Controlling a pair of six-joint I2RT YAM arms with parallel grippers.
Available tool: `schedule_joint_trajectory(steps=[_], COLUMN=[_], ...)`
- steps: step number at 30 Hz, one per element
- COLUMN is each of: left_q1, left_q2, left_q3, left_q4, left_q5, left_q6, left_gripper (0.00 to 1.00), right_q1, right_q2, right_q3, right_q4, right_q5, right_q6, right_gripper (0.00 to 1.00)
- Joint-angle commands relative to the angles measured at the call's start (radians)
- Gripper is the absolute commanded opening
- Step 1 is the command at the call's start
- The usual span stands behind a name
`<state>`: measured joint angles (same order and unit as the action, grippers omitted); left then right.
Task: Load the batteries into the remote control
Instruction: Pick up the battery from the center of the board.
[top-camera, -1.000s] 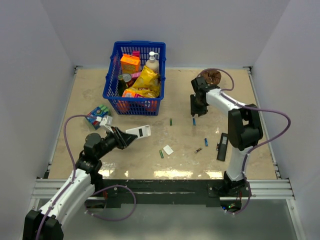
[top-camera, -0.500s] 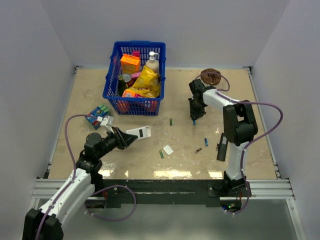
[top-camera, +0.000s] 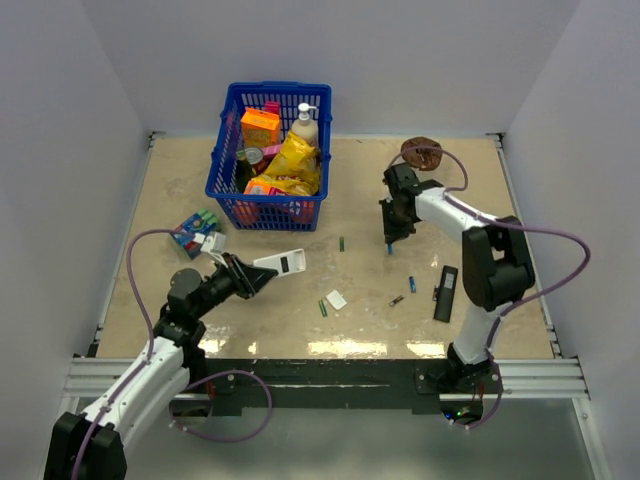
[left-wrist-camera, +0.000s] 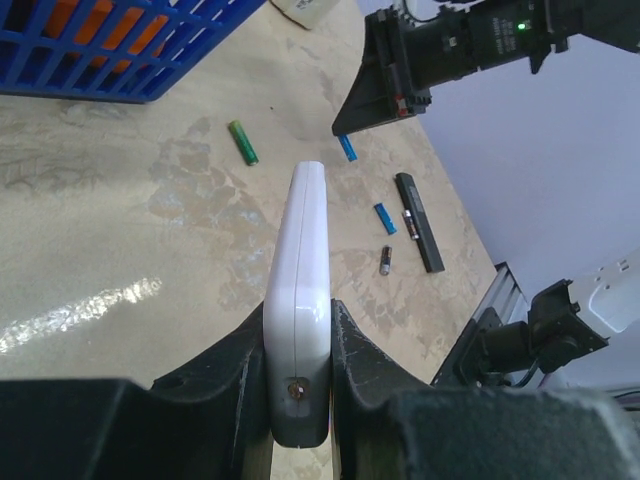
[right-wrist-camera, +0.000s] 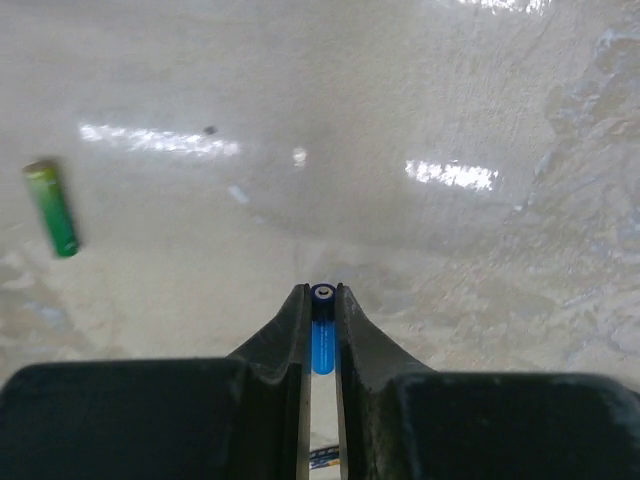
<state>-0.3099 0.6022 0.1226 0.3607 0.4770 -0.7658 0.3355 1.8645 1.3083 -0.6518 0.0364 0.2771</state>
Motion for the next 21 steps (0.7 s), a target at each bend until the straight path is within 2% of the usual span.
schedule_joint_trajectory(steps=[1,7,10,14,21], left_q1=[-0.003,-0.001,-0.001,-0.001,-0.003], left_q2=[0.007,0.025,0.036,0.054,0.061], left_q3=[-0.058,-0.093,-0.107,-0.106,-0.12], left_q4=[0.214,0.334,0.391,0.434,0.507], left_q5=[0.037,0.061,0.06,0.061,0.061], left_q6=[-0.062,-0.101,-0.13,-0.155,-0.243], left_gripper=[0.0,0.0,0.0,0.0,0.0], right_q1=[0.059,0.233,0.345,0.462,0.596], right_q2=[-0.248,-0.525,-0.631,-0.685,-0.717], right_q3=[-0.069,-0.199,-0.277,-0.334,-0.415], right_q4=[0.128,0.355,0.525,0.723,0.892], right_q5=[-0.078,-0.084,-0.073,-0.023,0.089], right_q6=[0.01,0.081,0.123,0.146,0.14], right_gripper=[0.02,0.02,0.02,0.01,0.01])
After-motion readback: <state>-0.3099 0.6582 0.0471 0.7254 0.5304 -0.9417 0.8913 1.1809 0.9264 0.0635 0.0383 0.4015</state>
